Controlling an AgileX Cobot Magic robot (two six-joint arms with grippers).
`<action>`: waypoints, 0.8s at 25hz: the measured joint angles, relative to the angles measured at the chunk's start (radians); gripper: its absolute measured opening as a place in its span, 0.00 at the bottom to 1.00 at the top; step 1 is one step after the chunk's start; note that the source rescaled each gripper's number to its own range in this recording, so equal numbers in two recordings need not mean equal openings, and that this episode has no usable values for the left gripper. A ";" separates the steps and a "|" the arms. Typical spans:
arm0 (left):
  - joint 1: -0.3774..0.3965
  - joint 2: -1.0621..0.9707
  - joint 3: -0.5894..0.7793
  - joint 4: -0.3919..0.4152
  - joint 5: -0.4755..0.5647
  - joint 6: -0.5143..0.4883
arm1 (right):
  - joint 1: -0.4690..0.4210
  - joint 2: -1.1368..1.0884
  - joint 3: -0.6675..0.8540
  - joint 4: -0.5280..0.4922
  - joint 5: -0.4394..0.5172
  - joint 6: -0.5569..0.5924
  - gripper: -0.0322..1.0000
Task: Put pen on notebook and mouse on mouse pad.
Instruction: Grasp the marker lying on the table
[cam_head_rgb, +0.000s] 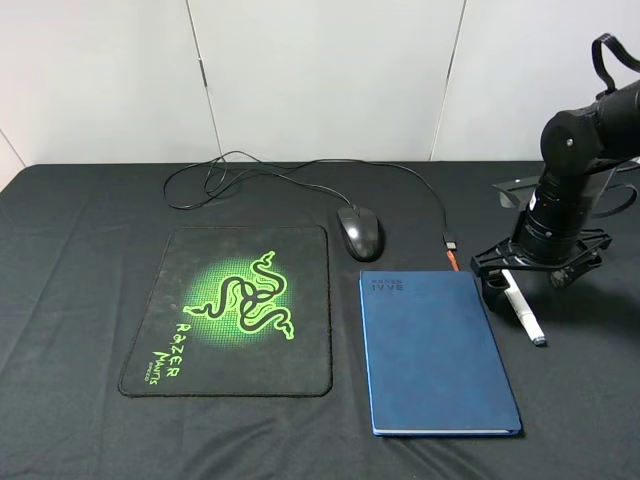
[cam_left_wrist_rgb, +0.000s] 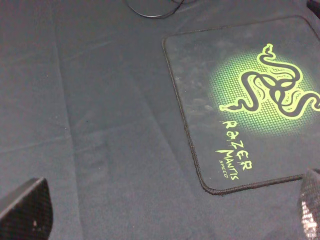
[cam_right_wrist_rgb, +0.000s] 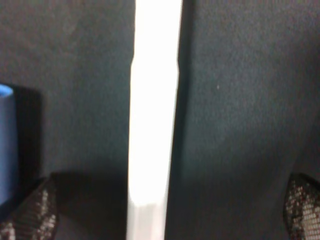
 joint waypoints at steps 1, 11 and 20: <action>0.000 0.000 0.000 0.000 0.000 0.000 | 0.000 0.000 0.000 0.000 0.000 0.000 0.98; 0.000 0.000 0.000 0.000 0.000 0.000 | 0.000 0.033 -0.004 0.044 -0.010 0.001 0.61; 0.000 0.000 0.000 0.000 0.000 0.000 | 0.000 0.035 -0.004 0.044 -0.010 0.001 0.04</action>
